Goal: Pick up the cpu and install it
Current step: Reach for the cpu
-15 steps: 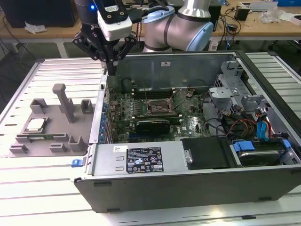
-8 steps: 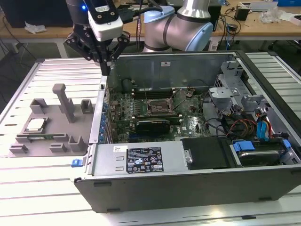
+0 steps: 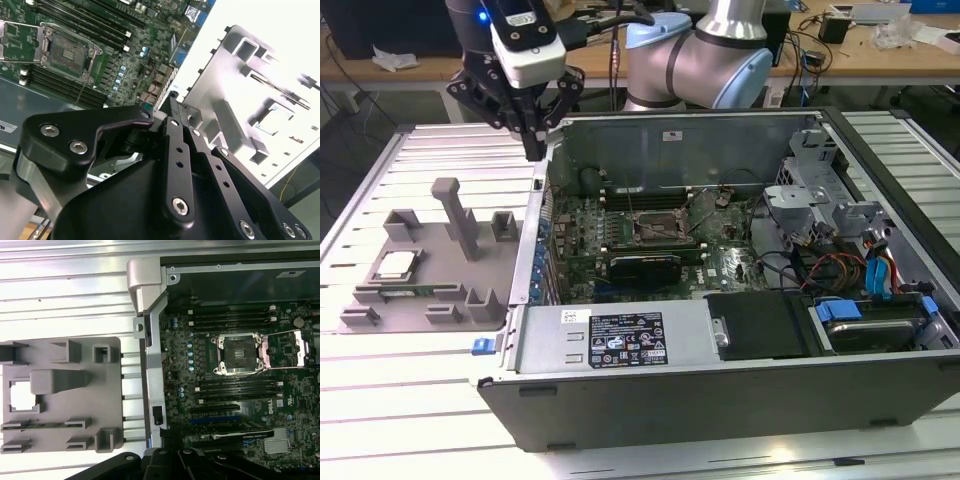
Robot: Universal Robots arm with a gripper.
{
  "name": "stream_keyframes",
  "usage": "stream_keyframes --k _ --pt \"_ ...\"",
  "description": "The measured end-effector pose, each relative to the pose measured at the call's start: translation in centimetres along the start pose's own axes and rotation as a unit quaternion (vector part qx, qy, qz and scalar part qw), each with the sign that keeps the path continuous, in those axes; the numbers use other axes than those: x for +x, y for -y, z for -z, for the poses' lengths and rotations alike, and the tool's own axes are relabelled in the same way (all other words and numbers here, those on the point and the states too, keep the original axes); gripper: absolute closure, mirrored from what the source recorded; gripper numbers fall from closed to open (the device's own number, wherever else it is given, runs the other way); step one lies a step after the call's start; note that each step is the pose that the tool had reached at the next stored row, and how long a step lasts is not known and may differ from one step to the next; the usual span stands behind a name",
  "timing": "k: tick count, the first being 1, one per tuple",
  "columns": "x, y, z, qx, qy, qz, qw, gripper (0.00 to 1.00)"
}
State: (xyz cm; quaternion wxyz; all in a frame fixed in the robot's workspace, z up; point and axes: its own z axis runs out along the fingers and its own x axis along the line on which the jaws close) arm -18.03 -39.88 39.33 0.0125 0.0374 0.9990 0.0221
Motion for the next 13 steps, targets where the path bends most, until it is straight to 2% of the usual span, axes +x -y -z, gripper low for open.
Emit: stream_keyframes --k 13 --pt "2.07 0.15 0.06 0.0000 0.0000 0.000 1.0000 0.89"
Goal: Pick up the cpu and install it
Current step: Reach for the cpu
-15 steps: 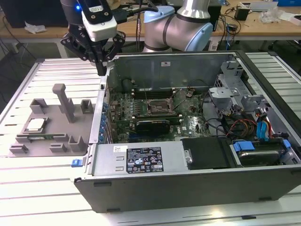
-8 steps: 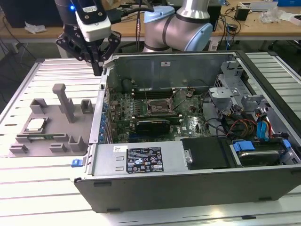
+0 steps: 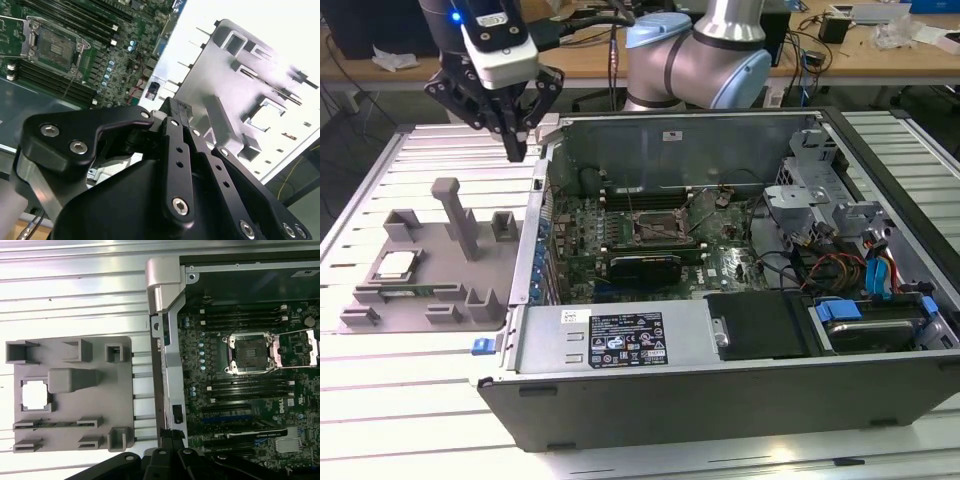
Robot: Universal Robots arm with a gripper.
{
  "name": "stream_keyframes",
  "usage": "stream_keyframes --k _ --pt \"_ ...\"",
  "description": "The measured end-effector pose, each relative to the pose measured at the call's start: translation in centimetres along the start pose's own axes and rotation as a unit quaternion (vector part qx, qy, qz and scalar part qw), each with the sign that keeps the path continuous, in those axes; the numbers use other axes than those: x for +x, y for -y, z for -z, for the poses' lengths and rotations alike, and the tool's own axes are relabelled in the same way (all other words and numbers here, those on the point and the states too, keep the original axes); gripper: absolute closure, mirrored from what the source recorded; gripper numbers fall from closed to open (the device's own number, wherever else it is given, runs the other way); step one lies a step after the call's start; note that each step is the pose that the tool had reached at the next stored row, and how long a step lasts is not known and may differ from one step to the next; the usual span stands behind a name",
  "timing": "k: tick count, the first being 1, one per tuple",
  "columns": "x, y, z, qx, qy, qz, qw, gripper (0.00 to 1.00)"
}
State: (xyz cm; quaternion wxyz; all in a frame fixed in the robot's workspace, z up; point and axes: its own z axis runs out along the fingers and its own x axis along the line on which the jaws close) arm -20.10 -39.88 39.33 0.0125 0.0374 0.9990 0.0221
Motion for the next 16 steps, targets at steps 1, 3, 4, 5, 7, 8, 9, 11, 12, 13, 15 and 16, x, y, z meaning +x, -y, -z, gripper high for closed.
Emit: stream_keyframes --k 1,3,4,5,7,8,9,11,12,13,15,16 --pt "0.14 0.01 0.01 0.0000 0.0000 0.000 1.0000 0.89" --pt "0.51 0.04 0.01 0.0000 0.0000 0.000 1.0000 0.89" --pt "0.68 0.05 0.02 0.0000 0.0000 0.000 1.0000 0.89" --pt "0.82 0.06 0.02 0.0000 0.0000 0.000 1.0000 0.89" --pt "1.19 0.09 0.03 0.0000 0.0000 0.000 1.0000 0.89" --pt "1.33 0.10 0.03 0.0000 0.0000 0.000 1.0000 0.89" --pt "1.53 0.12 0.04 0.0000 0.0000 0.000 1.0000 0.89" --pt "1.82 0.14 0.05 0.0000 0.0000 0.000 1.0000 0.89" --pt "1.96 0.15 0.05 0.0000 0.0000 0.000 1.0000 0.89" --pt "2.22 0.17 0.06 0.0000 0.0000 0.000 1.0000 0.89" --pt "2.58 0.19 0.07 0.0000 0.0000 0.000 1.0000 0.89" --pt "2.80 0.21 0.07 0.0000 0.0000 0.000 1.0000 0.89"
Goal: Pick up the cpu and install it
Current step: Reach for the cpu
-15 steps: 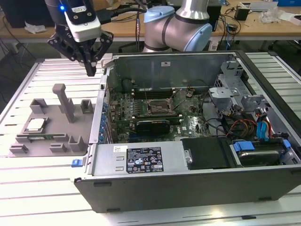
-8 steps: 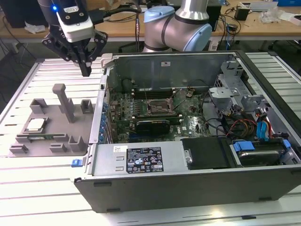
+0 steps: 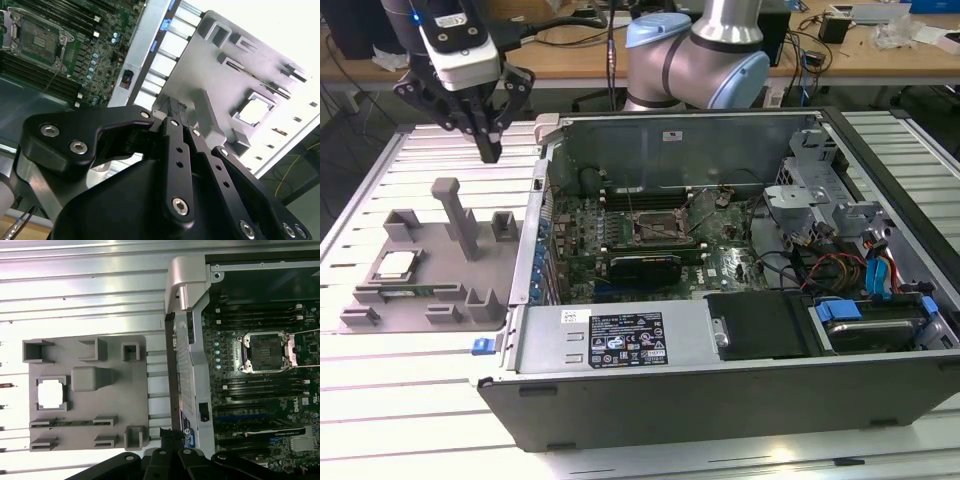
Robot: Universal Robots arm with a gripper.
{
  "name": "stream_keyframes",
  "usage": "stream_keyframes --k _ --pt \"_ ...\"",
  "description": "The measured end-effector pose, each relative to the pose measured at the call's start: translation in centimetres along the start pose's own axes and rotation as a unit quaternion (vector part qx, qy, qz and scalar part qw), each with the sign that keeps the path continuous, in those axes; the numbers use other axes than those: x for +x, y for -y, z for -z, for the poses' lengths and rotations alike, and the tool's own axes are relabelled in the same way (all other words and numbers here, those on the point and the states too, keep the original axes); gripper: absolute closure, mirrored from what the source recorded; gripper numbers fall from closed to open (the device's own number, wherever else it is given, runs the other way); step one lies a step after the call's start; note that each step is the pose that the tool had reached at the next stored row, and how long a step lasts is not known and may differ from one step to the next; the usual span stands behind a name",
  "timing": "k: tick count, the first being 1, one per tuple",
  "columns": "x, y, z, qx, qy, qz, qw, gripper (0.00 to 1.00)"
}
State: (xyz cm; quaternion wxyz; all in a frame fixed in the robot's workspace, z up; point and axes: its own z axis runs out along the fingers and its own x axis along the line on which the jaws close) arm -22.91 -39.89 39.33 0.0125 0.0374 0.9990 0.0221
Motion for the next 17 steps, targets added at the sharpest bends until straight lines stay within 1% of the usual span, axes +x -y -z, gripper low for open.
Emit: stream_keyframes --k 8,12,17 --pt "1.68 0.12 0.05 0.0000 0.0000 0.000 1.0000 0.89" --pt "2.67 0.19 0.07 0.0000 0.0000 0.000 1.0000 0.89" --pt "3.65 0.27 0.10 0.0000 0.0000 0.000 1.0000 0.89"
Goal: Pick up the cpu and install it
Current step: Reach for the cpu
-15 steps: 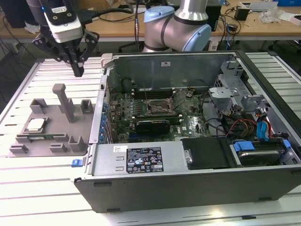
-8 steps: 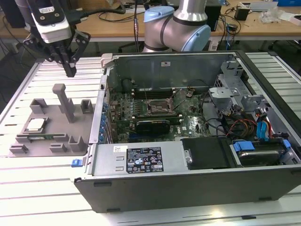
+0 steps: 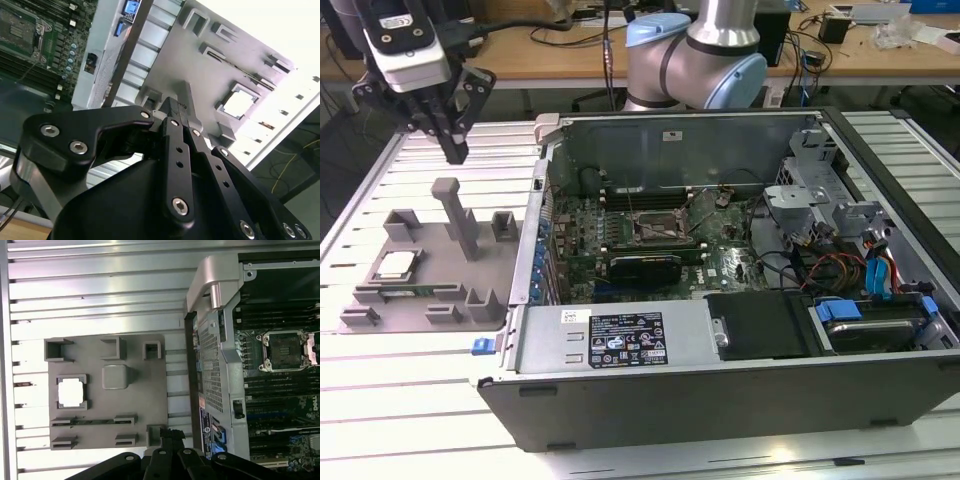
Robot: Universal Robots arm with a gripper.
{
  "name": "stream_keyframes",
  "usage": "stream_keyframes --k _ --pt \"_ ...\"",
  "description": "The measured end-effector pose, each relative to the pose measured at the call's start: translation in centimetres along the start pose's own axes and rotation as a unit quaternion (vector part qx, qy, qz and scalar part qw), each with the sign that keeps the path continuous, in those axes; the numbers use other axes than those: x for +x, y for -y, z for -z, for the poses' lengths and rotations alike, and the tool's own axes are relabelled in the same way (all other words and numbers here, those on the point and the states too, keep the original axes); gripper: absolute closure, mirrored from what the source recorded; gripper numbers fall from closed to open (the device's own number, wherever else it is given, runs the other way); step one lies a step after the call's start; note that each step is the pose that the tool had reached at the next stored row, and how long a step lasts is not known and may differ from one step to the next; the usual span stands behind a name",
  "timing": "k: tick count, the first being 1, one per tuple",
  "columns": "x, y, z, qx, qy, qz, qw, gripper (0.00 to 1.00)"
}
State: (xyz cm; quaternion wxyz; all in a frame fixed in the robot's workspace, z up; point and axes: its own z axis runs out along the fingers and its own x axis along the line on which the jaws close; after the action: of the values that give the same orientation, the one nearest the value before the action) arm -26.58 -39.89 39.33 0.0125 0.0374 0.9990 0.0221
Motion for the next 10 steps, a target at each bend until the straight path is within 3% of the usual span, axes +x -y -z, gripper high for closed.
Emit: stream_keyframes --k 10 --pt "2.50 0.19 0.07 0.0000 0.0000 0.000 1.0000 0.89"
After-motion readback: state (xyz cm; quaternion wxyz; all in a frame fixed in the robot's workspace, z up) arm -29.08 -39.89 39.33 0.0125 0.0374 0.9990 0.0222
